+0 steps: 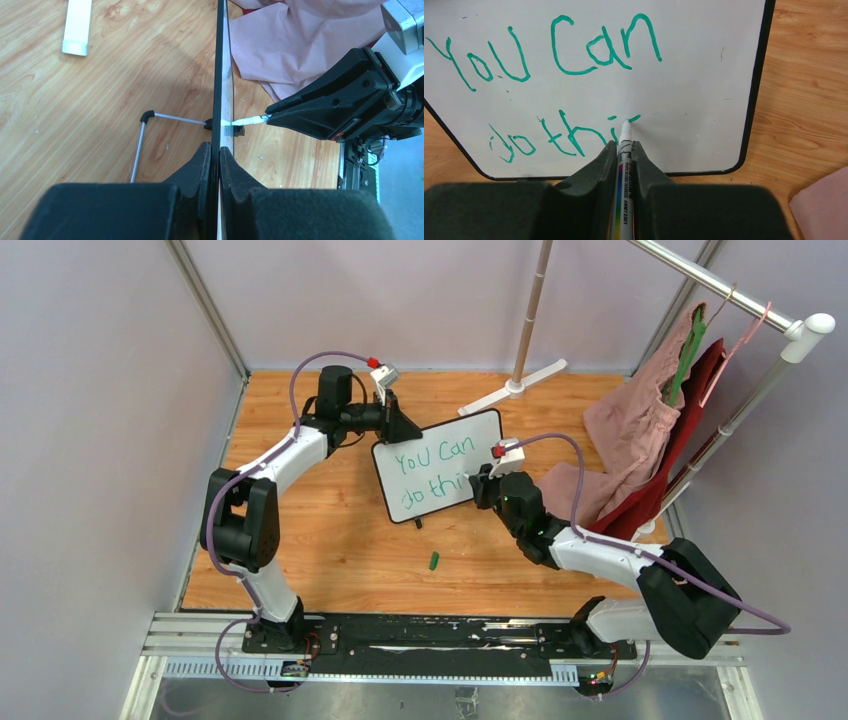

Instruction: Write a sentence on the whiteboard

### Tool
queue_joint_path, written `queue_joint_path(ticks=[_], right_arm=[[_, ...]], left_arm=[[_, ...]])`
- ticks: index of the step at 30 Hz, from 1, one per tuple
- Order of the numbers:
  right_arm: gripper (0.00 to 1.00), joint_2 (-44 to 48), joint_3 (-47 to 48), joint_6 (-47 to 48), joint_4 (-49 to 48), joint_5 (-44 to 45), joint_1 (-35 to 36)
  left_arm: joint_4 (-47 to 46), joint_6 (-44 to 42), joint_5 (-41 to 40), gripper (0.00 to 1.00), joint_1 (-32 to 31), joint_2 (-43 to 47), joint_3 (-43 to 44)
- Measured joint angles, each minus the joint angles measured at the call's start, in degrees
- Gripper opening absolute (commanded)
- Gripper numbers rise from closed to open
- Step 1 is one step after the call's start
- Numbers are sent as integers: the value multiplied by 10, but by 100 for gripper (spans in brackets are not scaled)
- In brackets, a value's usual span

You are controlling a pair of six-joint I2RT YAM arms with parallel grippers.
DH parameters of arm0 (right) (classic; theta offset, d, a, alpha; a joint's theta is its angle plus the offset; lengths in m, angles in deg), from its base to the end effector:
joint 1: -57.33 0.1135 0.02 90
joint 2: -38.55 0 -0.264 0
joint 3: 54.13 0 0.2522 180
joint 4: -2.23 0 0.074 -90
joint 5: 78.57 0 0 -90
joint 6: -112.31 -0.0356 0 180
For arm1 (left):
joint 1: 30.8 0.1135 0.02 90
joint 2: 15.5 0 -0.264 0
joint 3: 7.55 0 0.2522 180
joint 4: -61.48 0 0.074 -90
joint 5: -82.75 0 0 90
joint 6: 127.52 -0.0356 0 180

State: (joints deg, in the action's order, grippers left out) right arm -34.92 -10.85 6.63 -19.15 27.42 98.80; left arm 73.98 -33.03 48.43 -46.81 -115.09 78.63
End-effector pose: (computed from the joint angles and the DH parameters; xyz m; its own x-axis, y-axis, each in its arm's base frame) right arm 0.2087 0.1713 0.2232 -0.2274 0.1457 -0.9628 -0.3855 0.8945 0.2265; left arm 0.3705 -0.1369 0.2742 -0.4868 0.0938 -0.8685 0.8340 0.3455 -0.4302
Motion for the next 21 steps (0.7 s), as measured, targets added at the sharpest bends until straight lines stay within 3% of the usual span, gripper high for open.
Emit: queue_joint_path(ticks=[21], right_arm=[[0,0,-2,-3,23,4,0]], left_arm=[[0,0,-1,0,0,0,0]])
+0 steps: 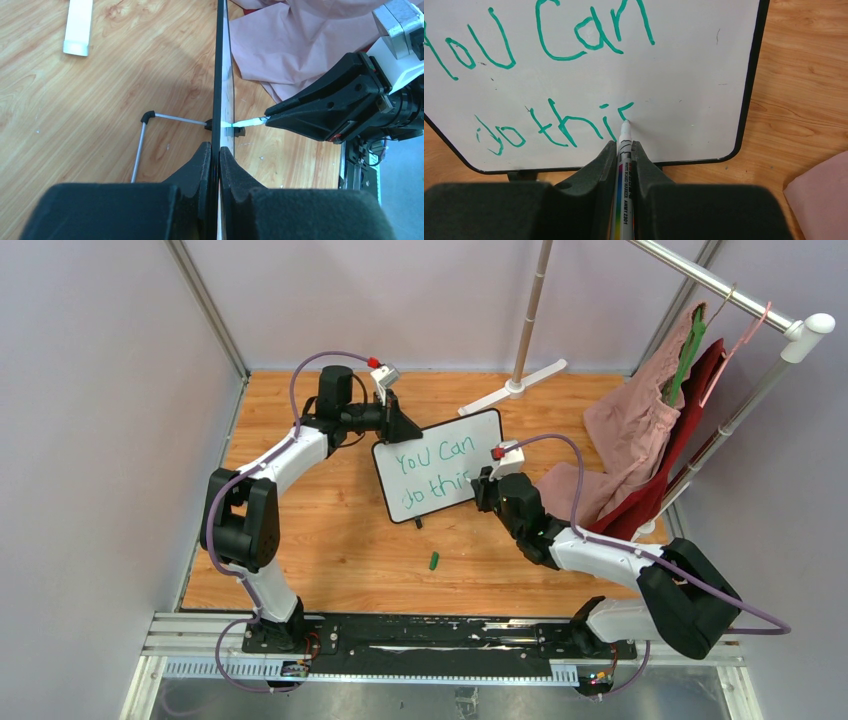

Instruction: Write a sentence on the whiteboard

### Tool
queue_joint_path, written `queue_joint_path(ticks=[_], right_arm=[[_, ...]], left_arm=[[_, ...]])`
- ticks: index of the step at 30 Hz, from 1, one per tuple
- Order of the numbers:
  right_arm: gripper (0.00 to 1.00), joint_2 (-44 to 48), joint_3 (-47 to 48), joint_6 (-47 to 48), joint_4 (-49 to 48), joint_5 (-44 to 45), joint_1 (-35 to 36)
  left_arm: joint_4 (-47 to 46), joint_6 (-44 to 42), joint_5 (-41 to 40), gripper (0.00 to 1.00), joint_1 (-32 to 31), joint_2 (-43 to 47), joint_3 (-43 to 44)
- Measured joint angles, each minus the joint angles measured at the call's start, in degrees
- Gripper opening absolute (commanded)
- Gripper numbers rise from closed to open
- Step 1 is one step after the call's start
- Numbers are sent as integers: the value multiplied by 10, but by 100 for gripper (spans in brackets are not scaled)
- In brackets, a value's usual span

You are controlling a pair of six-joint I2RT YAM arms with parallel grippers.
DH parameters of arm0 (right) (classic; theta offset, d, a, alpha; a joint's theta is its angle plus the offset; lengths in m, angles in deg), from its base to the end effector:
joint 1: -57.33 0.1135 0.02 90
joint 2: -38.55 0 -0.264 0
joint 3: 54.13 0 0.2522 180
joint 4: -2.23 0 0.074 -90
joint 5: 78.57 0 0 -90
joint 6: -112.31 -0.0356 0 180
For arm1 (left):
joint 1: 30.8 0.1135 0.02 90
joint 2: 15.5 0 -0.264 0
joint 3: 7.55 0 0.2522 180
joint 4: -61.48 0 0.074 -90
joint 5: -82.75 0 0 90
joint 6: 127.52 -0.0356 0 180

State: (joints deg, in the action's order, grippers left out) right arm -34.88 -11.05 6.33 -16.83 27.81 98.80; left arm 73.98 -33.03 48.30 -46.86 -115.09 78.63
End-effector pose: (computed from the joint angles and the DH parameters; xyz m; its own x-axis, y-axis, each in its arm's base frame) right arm 0.2078 0.1702 0.2179 -0.2589 0.1237 -0.9580 -0.3712 0.9029 0.2169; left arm 0.3705 -0.1372 0.2742 -0.4867 0.0940 -0.8685 0.8337 0.3468 -0.4296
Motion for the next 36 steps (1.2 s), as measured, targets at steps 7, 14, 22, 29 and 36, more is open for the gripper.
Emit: queue_joint_path(ticks=[7,14,22,29,36], right_arm=[[0,2,-2,-1,13,23,-1],[0,3,-2,-3,22,33,-6],[0,4,-3,-5,35,33,-7],[0,4,-4,-8,43,31,-7],[0,4,-4,-10,46,26,-7]], left_arm=[[-2,0,-3,0,-2,0,0],[-2,0,-3,0,-2,0,0],[-2,0,-3,0,-2,0,0],[-2,0,-3,0,-2,0,0],[-2,0,-3,0,-2,0,0]])
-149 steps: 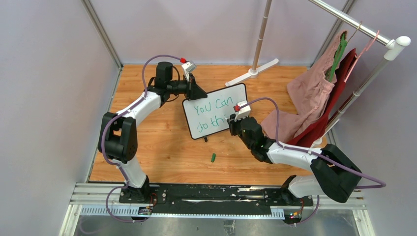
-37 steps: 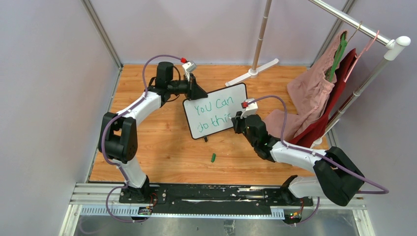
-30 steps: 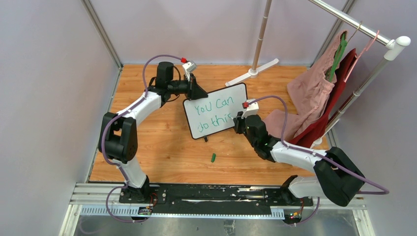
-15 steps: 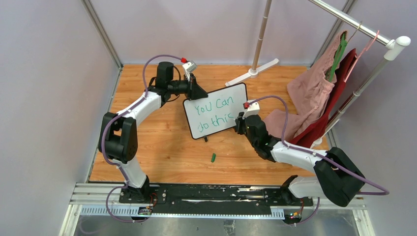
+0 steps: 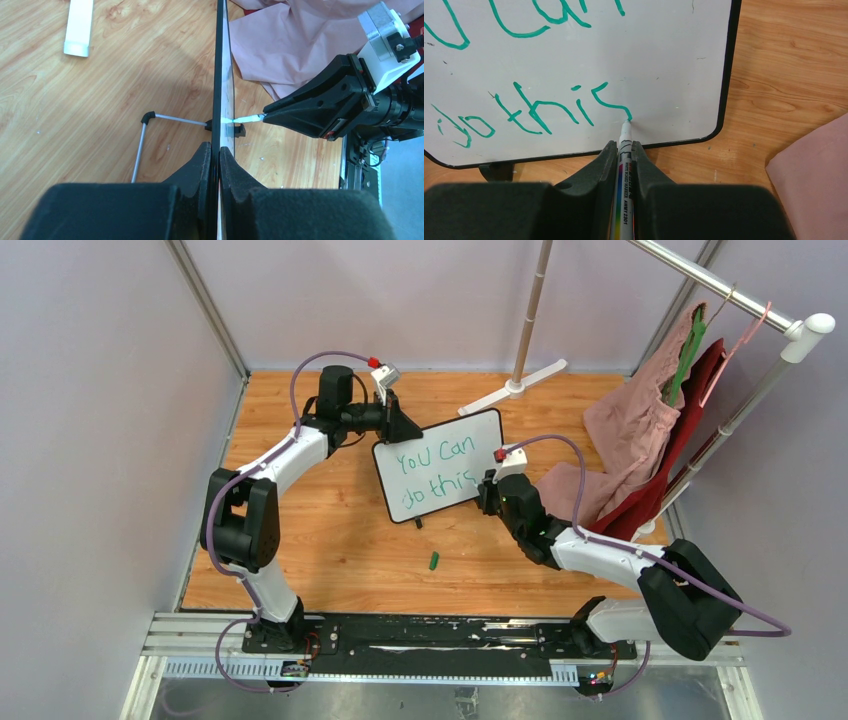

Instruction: Write a sentence on the whiteboard

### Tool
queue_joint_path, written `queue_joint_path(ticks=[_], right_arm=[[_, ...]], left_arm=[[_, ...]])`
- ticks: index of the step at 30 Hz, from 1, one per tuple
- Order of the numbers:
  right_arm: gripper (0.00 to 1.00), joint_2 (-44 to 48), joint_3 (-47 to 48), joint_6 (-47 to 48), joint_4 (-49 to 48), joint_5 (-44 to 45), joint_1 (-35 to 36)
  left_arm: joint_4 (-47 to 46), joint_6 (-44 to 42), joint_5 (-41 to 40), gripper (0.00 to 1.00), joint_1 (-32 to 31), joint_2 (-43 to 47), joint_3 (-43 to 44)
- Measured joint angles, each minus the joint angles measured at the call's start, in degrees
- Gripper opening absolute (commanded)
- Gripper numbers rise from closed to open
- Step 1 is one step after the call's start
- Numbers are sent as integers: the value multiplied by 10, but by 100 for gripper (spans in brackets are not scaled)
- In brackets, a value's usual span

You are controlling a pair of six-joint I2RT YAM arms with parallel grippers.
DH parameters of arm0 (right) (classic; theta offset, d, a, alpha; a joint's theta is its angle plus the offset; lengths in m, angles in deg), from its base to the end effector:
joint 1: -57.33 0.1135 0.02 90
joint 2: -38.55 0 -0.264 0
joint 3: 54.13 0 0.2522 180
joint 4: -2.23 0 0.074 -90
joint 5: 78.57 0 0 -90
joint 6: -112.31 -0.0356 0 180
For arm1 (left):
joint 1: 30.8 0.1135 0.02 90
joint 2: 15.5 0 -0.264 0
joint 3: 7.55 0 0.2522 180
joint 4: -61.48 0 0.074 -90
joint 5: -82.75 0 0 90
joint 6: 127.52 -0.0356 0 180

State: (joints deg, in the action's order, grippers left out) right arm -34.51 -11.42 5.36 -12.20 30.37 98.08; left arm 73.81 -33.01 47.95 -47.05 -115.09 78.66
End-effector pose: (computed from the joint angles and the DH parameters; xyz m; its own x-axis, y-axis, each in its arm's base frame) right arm 0.2077 0.1637 0.2091 -0.3098 0.0970 -0.9458 -0.3038 0.9325 0.1952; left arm 0.3704 -0.1384 0.2745 -0.4836 0.0942 -0.8702 0.8346 0.3494 -0.4260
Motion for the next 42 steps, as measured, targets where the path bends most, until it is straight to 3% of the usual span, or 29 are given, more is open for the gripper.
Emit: queue_joint_path(ticks=[35,42], right_arm=[[0,-8,5,-11,14,-30,23],[0,26,5,-10,45,-31,23]], left_arm=[[0,0,0,0,-3,0,1],[0,0,-2,0,-5,0,1]])
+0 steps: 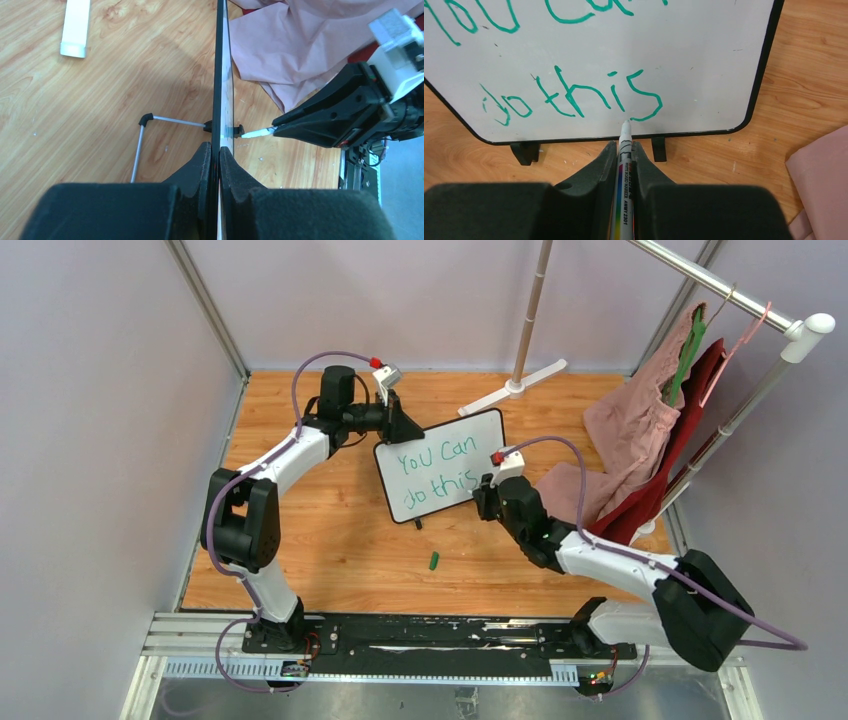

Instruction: Write a sentence on the whiteboard

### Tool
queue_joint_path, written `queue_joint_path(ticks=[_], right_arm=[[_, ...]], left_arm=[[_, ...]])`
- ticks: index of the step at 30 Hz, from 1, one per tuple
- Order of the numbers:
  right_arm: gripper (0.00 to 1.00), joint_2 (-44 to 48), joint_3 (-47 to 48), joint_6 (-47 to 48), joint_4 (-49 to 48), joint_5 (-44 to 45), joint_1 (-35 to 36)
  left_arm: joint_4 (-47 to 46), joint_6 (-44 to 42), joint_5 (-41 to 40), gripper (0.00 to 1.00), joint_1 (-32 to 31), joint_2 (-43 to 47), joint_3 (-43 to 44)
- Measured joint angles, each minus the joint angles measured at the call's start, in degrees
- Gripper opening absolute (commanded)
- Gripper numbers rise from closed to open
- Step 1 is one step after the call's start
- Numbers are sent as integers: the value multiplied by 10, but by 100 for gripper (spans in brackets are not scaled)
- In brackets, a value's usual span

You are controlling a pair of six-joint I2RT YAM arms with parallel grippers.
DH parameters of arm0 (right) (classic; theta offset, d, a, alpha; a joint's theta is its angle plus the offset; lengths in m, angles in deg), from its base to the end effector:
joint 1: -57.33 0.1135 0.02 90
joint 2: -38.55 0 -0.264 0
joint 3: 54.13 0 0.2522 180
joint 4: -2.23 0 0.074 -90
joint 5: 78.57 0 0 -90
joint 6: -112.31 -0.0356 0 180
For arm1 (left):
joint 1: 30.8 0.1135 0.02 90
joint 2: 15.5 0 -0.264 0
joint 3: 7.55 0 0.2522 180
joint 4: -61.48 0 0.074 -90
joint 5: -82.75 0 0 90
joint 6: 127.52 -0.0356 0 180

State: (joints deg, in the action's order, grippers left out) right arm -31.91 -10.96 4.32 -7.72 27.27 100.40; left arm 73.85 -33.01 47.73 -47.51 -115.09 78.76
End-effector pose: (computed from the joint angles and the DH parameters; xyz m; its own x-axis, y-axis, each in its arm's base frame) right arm 0.1960 0.1699 0.2144 -0.3512 0.0784 -0.9330 -0.3766 0.9005 0.2174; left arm 0.3695 -0.1414 0.2750 -0.4819 0.0975 -0.8708 0.8368 0.3461 -0.4243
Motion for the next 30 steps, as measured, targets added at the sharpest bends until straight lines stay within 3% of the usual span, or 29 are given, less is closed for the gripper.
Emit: queue_joint_path(ticks=[14,20,30], right_arm=[[0,178,-44,27,62,11,0],[0,185,-73,37,54,32,0],[0,140,-78,32,-50,52,-15]], left_arm=[[7,-2,-2,0,0,0,2],[7,-3,-2,0,0,0,2],[7,-3,-4,0,0,0,2]])
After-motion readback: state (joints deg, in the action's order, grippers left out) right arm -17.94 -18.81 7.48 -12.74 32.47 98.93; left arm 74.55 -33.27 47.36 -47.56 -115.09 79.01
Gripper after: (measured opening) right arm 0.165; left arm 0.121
